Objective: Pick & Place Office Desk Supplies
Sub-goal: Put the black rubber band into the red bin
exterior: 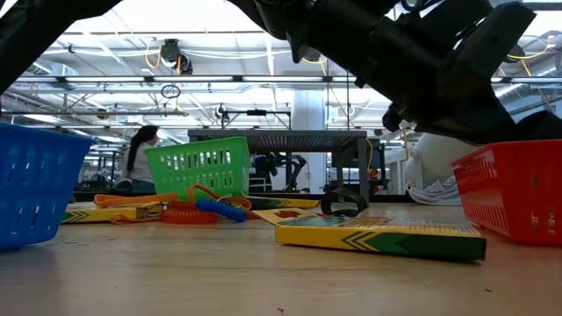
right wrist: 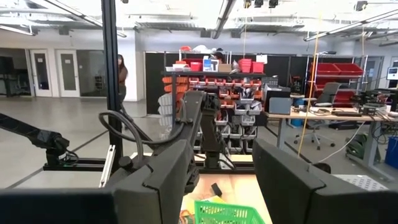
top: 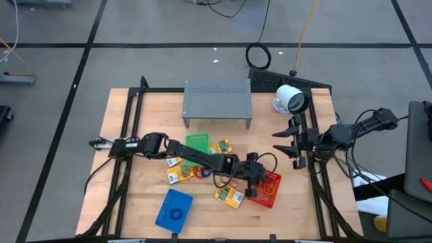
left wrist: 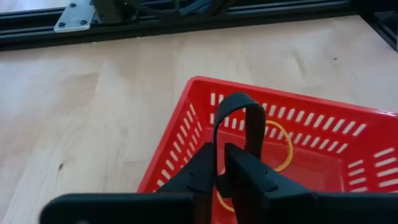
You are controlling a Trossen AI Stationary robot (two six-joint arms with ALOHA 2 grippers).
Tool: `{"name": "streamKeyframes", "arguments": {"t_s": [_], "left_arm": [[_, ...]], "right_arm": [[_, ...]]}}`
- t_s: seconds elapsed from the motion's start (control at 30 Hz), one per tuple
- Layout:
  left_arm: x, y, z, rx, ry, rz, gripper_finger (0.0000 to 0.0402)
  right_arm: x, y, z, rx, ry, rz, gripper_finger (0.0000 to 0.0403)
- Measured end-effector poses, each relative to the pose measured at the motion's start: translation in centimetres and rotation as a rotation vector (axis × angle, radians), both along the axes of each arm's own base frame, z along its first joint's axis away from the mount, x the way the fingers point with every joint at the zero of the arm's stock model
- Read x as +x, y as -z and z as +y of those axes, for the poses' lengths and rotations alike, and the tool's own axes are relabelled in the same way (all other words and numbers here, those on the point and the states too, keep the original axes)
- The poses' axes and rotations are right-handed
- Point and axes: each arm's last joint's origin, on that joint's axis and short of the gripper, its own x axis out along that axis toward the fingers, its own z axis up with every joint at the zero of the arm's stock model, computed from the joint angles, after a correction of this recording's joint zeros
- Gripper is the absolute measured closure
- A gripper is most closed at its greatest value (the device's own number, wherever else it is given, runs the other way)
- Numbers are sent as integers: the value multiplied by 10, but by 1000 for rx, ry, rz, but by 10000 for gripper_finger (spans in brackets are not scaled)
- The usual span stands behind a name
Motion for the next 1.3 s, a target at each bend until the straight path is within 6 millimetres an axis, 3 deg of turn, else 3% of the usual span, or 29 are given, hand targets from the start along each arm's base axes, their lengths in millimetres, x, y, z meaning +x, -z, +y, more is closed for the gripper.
{"name": "streamKeyframes", "arguments": {"t_s": [0.4,0.6,0.83,1.07,1.3], "left_arm": [[-1,-1,-6,13,23,-8,244],[-2,-5,-6,17,24,-3,217],[-17,-43,-3,41,32,34,216],[-50,-89,7,175,1,157,229],[-76,-114,41,181,13,320,243]], "right_arm": [[2,1,1,-4,0,11,232],[2,1,1,-1,-1,12,232],[3,2,1,-3,-1,17,232],[5,3,2,-6,-1,24,232],[9,6,4,6,-6,44,232]]}}
